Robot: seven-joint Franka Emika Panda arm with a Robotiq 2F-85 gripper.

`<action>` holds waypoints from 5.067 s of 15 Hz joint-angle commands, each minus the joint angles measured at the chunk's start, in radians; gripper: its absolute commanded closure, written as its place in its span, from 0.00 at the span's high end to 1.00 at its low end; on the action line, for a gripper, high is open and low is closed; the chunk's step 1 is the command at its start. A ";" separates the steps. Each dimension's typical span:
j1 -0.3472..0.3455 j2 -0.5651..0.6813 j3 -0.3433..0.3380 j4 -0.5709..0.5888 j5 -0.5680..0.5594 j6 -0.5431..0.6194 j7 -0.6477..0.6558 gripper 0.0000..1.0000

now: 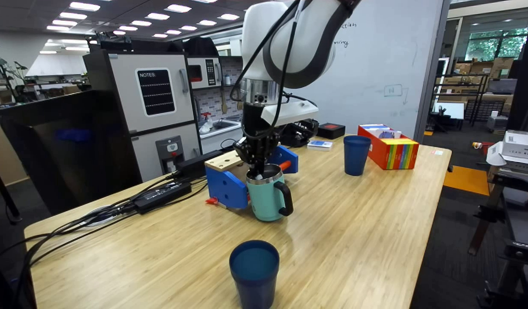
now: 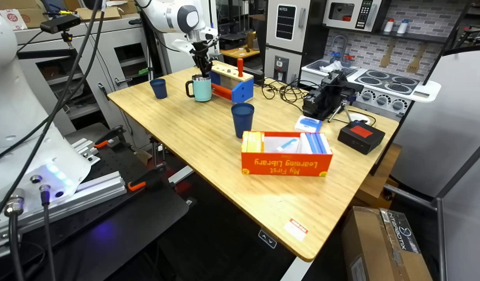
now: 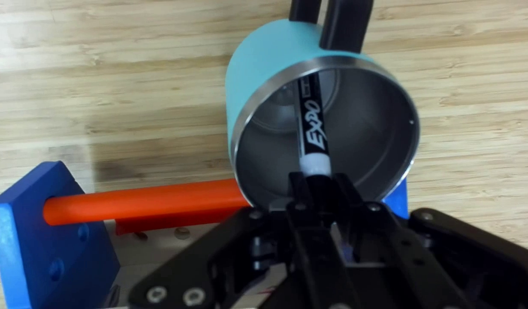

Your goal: Remove the marker from the cup and put it on the table

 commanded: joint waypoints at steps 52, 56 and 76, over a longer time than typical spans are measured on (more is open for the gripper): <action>0.460 -0.611 -0.401 -0.669 -0.447 0.173 0.792 0.05; 0.236 -0.606 -0.221 -0.841 -0.265 0.291 0.687 0.05; 0.380 -0.093 -0.316 -0.615 0.408 0.637 0.307 0.58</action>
